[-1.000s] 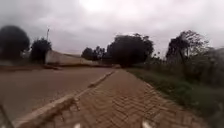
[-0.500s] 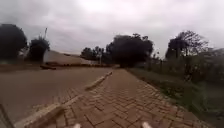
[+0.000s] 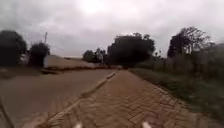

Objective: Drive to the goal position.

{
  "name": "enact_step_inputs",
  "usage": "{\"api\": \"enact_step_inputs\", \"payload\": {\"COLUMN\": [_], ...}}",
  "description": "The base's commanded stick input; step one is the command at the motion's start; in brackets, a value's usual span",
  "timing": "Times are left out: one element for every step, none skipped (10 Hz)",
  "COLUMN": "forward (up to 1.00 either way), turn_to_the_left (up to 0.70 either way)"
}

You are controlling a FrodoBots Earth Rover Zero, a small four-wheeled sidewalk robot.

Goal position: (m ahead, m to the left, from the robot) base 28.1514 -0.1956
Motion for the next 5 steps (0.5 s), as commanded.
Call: {"api": "enact_step_inputs", "payload": {"forward": [0.70,0.70,0.70,0.70,0.70], "turn_to_the_left": [-0.05,-0.13,-0.35,-0.35,-0.35]}}
